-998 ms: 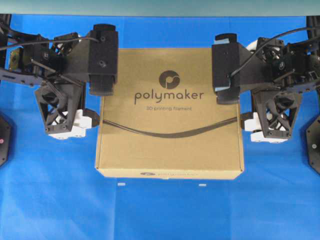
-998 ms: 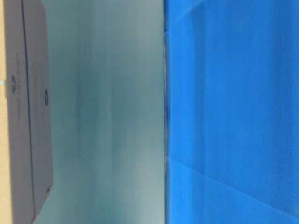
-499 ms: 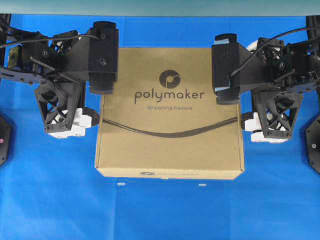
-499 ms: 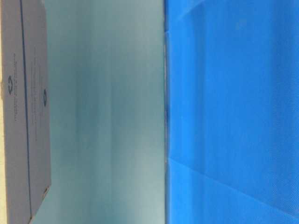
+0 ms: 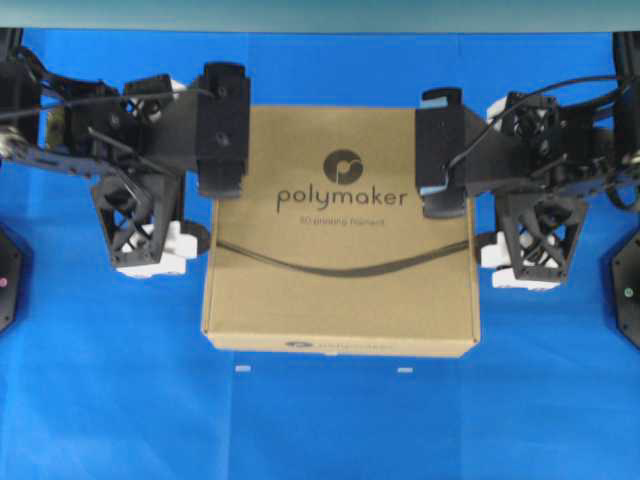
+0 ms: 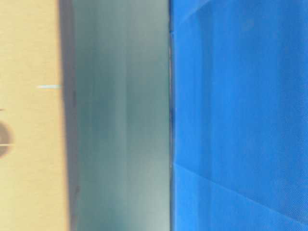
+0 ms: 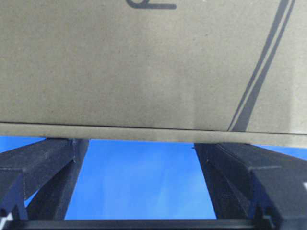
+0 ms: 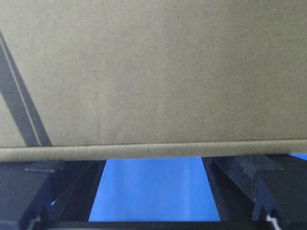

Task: Lift up the cardboard box by clamping it between your arms.
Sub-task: 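Lower both arms, setting the clamped box back onto the table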

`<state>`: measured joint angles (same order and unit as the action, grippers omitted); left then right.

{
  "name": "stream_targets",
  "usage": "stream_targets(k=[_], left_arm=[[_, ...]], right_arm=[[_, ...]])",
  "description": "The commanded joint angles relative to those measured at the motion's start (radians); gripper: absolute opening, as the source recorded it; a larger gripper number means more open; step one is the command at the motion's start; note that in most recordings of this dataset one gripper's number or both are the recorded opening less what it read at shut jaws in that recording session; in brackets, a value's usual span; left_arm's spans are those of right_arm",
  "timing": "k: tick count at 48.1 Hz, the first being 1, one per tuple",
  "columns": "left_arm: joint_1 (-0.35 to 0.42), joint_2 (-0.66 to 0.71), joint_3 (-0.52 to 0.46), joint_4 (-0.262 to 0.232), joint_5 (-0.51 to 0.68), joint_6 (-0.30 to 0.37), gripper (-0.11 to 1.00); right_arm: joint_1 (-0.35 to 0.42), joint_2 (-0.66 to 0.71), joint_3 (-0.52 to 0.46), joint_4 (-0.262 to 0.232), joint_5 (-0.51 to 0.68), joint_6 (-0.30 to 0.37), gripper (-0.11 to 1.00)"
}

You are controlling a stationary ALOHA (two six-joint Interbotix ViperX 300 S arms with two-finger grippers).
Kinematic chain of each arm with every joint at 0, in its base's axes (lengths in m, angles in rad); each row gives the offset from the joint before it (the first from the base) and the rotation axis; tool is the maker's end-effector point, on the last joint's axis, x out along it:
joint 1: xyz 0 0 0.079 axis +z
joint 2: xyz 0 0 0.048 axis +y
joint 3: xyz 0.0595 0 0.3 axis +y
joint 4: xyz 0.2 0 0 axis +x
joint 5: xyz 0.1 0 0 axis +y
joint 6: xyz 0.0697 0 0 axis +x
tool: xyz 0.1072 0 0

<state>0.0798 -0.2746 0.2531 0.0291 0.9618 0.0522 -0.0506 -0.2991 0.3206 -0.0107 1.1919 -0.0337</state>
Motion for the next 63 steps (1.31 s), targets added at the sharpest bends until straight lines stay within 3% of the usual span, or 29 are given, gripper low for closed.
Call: stream_targets(k=[1,17,47,63], left_arm=[[0.012,-0.002,0.008,0.002,-0.114,-0.011,0.84],[0.012,0.035,0.101,0.002,-0.193,-0.009,0.84],[0.017,0.173,0.232,0.002,-0.391,-0.018,0.84],[0.026,0.207,0.270,0.000,-0.434,-0.025,0.84]], right_arm=[[0.000,0.008,0.011,0.003,-0.106,0.011,1.00],[-0.003,0.026,0.143,0.003,-0.281,0.011,1.00],[-0.017,0.126,0.313,0.002,-0.535,0.000,1.00],[-0.015,0.178,0.368,0.002,-0.649,-0.002,1.00]])
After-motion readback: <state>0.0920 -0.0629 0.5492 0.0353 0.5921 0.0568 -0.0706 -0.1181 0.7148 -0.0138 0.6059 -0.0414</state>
